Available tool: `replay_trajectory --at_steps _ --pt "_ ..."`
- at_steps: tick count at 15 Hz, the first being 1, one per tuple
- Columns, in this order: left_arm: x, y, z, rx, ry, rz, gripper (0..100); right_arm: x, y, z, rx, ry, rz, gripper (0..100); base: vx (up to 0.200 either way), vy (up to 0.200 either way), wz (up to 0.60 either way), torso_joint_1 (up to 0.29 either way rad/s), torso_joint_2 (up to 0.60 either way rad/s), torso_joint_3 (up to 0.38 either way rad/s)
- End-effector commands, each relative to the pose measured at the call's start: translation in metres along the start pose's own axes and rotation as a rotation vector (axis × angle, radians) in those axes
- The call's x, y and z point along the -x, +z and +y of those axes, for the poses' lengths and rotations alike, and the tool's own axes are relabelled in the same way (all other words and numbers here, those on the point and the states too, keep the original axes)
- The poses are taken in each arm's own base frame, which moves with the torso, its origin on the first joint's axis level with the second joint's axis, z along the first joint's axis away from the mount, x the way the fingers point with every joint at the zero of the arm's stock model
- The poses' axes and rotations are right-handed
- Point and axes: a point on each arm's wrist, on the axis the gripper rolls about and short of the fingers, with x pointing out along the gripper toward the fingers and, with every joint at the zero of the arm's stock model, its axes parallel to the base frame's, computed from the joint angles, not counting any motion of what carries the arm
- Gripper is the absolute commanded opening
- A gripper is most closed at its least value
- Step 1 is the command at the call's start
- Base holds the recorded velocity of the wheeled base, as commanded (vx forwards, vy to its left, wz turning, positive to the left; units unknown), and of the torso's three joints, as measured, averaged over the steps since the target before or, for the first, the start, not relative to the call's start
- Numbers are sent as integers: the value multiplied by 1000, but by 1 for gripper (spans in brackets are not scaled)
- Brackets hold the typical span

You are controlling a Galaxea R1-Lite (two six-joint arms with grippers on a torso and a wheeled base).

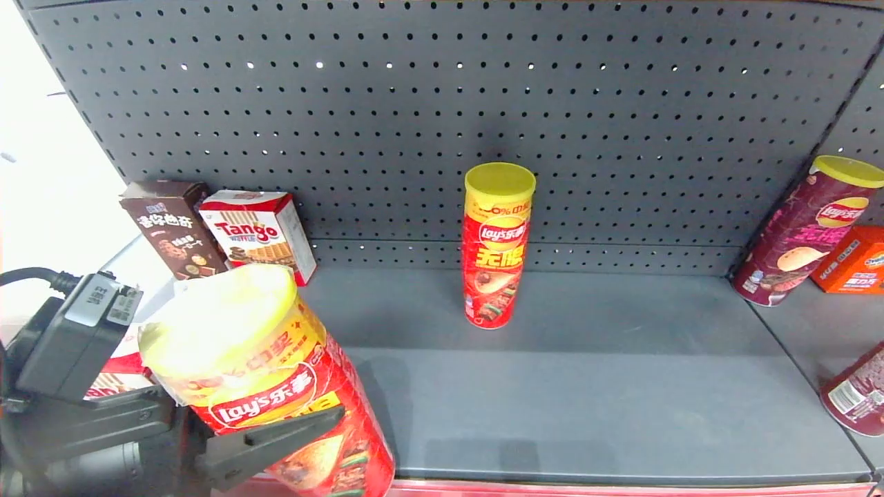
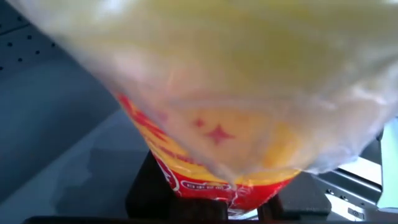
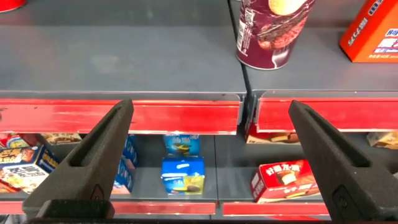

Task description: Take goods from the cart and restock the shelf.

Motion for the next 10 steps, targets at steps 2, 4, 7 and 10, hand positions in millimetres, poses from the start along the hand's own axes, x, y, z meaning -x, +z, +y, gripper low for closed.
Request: replay_trajectory --at_steps 2,4,7,10 --pt "0 2 0 -7 -3 -9 0 0 0 0 1 13 2 100 0 0 0 0 0 0" --pt "3 1 -5 -20 -25 -16 0 0 0 0 3 16 4 100 0 0 0 0 0 0" --pt "6 2 -13 -56 -65 -28 0 7 49 0 -71 20 -97 100 0 0 0 0 0 0" --pt "6 5 -13 -56 -49 -33 0 8 80 -1 51 213 35 100 0 0 0 0 0 0"
